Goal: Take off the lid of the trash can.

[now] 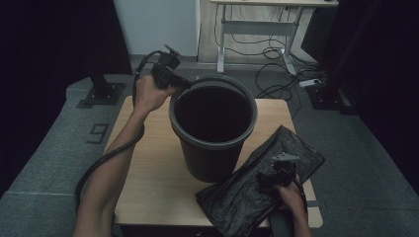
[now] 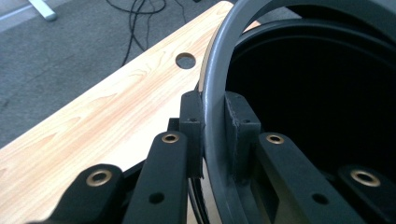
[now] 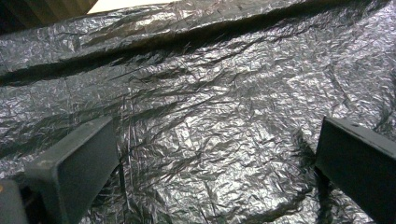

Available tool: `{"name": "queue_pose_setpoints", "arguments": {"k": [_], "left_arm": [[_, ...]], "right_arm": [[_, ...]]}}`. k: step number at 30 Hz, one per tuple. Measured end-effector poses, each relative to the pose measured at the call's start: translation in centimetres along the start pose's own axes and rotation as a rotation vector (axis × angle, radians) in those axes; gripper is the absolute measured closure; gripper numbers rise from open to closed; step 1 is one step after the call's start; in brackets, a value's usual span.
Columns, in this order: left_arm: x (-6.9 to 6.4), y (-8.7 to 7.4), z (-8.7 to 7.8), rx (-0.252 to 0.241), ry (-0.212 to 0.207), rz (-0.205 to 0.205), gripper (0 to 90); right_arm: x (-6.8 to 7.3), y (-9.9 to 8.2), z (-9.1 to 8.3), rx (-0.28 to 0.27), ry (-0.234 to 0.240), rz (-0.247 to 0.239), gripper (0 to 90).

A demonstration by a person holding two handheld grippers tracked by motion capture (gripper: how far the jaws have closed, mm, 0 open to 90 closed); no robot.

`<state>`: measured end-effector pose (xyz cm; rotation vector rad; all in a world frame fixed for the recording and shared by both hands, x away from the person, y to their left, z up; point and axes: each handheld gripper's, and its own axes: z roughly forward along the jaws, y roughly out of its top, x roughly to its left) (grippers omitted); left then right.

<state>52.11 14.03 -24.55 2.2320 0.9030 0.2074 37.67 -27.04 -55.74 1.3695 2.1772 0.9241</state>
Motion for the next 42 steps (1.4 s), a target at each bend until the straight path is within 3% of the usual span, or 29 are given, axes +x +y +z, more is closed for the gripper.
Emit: {"name": "queue_pose_setpoints", "arguments": {"k": [9, 26, 31, 33, 35, 42], "left_arm": [[0.3, 0.3, -1.1, -0.027, -0.060, -0.042, 78.8], [0.5, 0.7, -2.5, -0.035, -0.118, -0.093, 78.7], [0.5, 0.9, -2.8, -0.032, -0.114, -0.097, 78.7], [0.6, 0.9, -3.1, -0.047, -0.146, -0.107, 78.7], [0.3, 1.1, -3.2, -0.036, -0.119, -0.096, 78.6], [0.3, 1.4, -3.8, -0.043, -0.140, -0.114, 78.6]], "right_arm": [[0.0, 0.0, 0.0, 0.000, 0.000, 0.000, 0.0], [0.0, 0.0, 0.0, 0.000, 0.000, 0.000, 0.0], [0.0, 0.0, 0.0, 0.000, 0.000, 0.000, 0.0], [0.0, 0.0, 0.0, 0.000, 0.000, 0.000, 0.0], [0.0, 0.0, 0.0, 0.000, 0.000, 0.000, 0.0], [0.0, 0.0, 0.0, 0.000, 0.000, -0.001, 0.0]]}}
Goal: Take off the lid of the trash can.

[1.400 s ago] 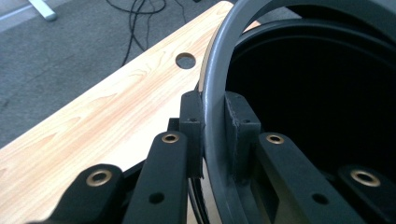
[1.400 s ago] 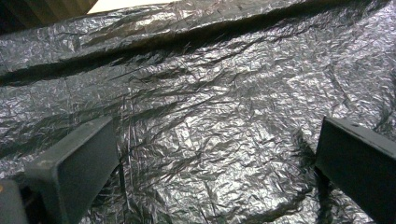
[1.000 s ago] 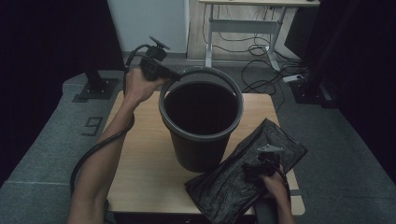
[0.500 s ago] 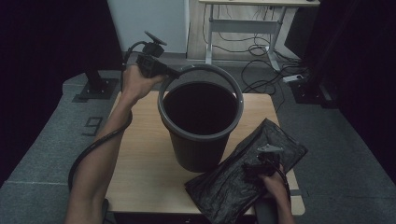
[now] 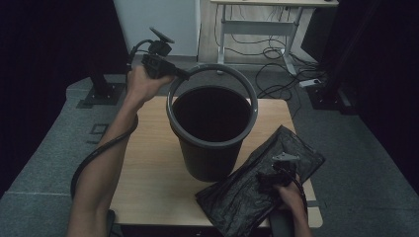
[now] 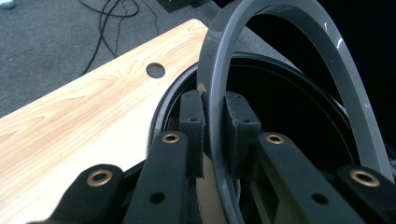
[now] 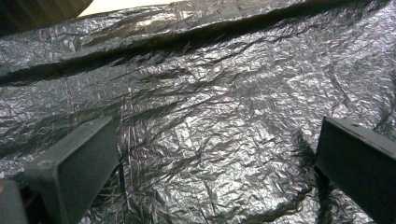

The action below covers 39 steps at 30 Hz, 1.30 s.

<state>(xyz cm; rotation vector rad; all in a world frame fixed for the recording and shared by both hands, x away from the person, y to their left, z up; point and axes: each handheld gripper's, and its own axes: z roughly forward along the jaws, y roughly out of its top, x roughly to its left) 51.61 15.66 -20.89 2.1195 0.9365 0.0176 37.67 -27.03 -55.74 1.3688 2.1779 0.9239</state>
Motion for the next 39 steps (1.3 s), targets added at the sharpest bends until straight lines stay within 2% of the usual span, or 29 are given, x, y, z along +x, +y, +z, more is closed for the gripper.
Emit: {"name": "queue_pose_setpoints", "arguments": {"k": [3, 5, 7, 8, 10, 15, 21, 39], "left_arm": [[0.2, 0.1, -0.8, -0.043, -0.055, -0.037, 79.2], [0.3, 0.1, -1.5, -0.066, -0.065, -0.043, 79.1], [0.2, 0.1, -2.0, -0.070, -0.037, -0.042, 79.1], [0.3, 0.0, -2.2, -0.057, -0.001, -0.036, 79.1], [0.5, -0.3, -2.2, -0.036, 0.045, -0.035, 79.1], [1.7, -1.2, -1.9, -0.016, 0.084, -0.058, 78.9], [2.5, -2.0, -2.0, 0.012, 0.151, -0.057, 78.8], [4.7, -4.3, -3.5, 0.025, 0.196, -0.094, 78.6]], "right_arm": [[0.0, 0.0, 0.0, 0.000, 0.000, 0.000, 0.0], [0.0, 0.0, 0.0, 0.000, 0.000, 0.000, 0.0], [0.0, 0.0, 0.0, 0.000, 0.000, 0.000, 0.0], [0.0, 0.0, 0.0, 0.000, 0.000, 0.000, 0.0], [0.0, 0.0, 0.0, 0.000, 0.000, 0.000, 0.0], [0.0, 0.0, 0.0, 0.000, 0.000, 0.000, 0.0], [0.0, 0.0, 0.0, 0.000, 0.000, 0.000, 0.0], [0.0, 0.0, 0.0, 0.000, 0.000, 0.000, 0.0]]}}
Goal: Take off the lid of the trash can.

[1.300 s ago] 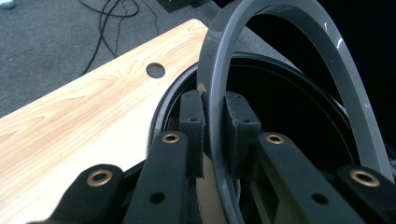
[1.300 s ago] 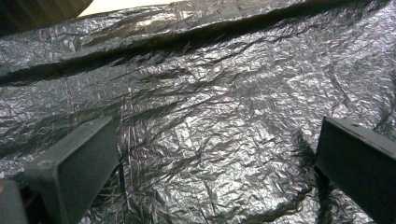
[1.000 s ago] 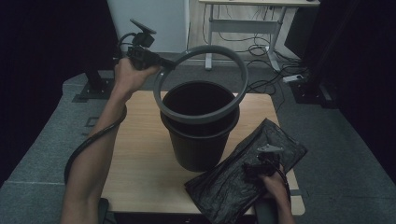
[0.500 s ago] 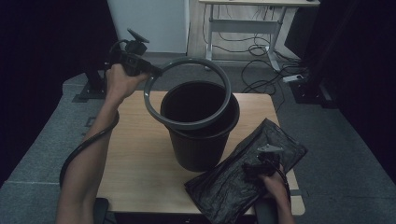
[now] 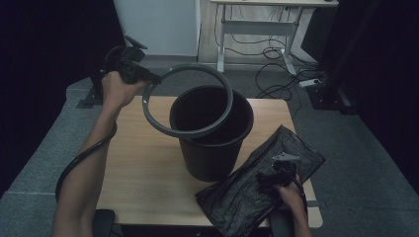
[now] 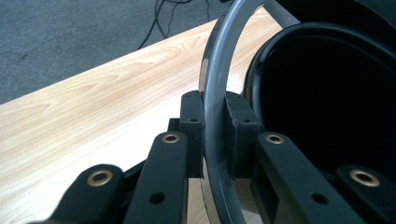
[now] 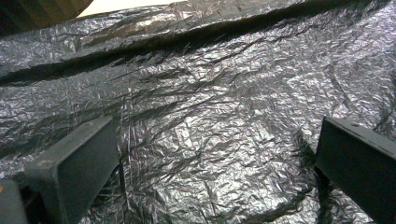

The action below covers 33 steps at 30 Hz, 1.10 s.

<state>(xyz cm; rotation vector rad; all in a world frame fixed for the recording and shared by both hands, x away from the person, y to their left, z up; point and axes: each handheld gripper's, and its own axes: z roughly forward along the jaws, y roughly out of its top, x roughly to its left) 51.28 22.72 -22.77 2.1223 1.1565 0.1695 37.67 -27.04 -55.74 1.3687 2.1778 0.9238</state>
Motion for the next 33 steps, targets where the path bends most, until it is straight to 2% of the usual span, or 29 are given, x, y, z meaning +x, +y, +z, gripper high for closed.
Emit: {"name": "queue_pose_setpoints", "arguments": {"k": [33], "left_arm": [[6.4, -6.1, -4.1, -0.012, 0.103, -0.119, 78.6]], "right_arm": [[0.0, 0.0, 0.0, 0.000, 0.000, 0.000, 0.0]]}}
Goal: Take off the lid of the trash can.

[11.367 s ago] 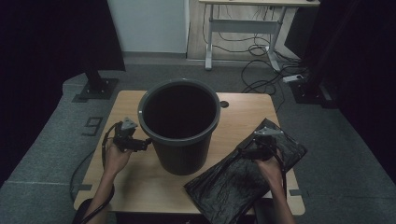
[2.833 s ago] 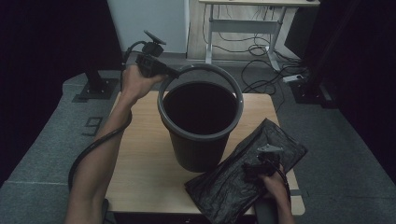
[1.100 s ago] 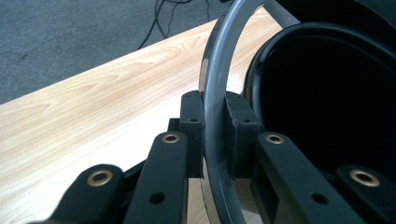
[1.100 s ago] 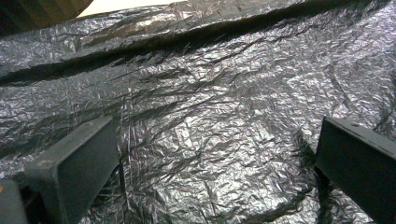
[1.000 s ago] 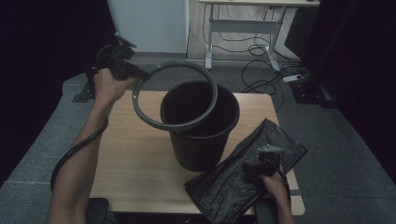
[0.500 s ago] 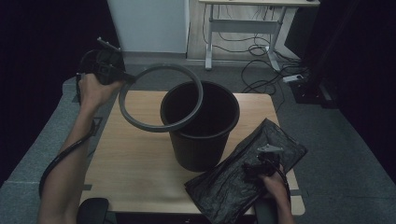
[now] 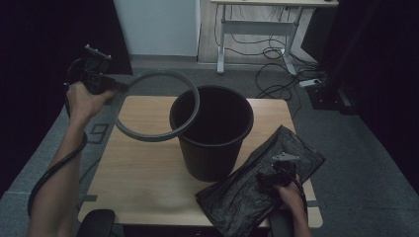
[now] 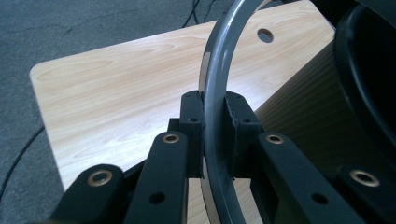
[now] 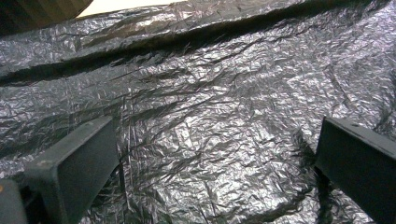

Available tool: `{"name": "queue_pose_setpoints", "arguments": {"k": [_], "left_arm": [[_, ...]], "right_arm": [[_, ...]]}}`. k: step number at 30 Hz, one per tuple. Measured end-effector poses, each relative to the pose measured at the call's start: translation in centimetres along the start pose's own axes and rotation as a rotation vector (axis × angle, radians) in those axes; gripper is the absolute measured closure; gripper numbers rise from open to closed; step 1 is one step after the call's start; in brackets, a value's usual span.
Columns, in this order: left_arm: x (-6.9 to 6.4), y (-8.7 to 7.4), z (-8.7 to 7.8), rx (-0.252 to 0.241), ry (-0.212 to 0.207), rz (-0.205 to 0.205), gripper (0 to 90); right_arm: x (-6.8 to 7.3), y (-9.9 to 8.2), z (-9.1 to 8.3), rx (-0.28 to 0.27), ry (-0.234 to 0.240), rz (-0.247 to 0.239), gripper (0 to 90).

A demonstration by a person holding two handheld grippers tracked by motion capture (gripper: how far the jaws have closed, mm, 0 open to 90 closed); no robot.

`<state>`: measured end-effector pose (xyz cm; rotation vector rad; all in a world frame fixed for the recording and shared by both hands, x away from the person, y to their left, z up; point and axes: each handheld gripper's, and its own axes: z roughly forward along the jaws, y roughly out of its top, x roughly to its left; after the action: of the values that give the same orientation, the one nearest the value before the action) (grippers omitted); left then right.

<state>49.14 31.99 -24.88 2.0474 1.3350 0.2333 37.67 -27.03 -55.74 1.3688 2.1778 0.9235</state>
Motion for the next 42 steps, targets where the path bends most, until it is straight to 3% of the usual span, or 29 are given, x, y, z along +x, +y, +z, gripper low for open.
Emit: {"name": "queue_pose_setpoints", "arguments": {"k": [34, 42], "left_arm": [[6.4, -5.7, -3.6, -0.017, 0.069, -0.134, 78.7], [7.2, -7.1, -2.6, -0.016, 0.066, -0.151, 78.7]], "right_arm": [[0.0, 0.0, 0.0, 0.000, 0.000, 0.000, 0.0], [0.0, 0.0, 0.0, 0.000, 0.000, 0.000, 0.0]]}}
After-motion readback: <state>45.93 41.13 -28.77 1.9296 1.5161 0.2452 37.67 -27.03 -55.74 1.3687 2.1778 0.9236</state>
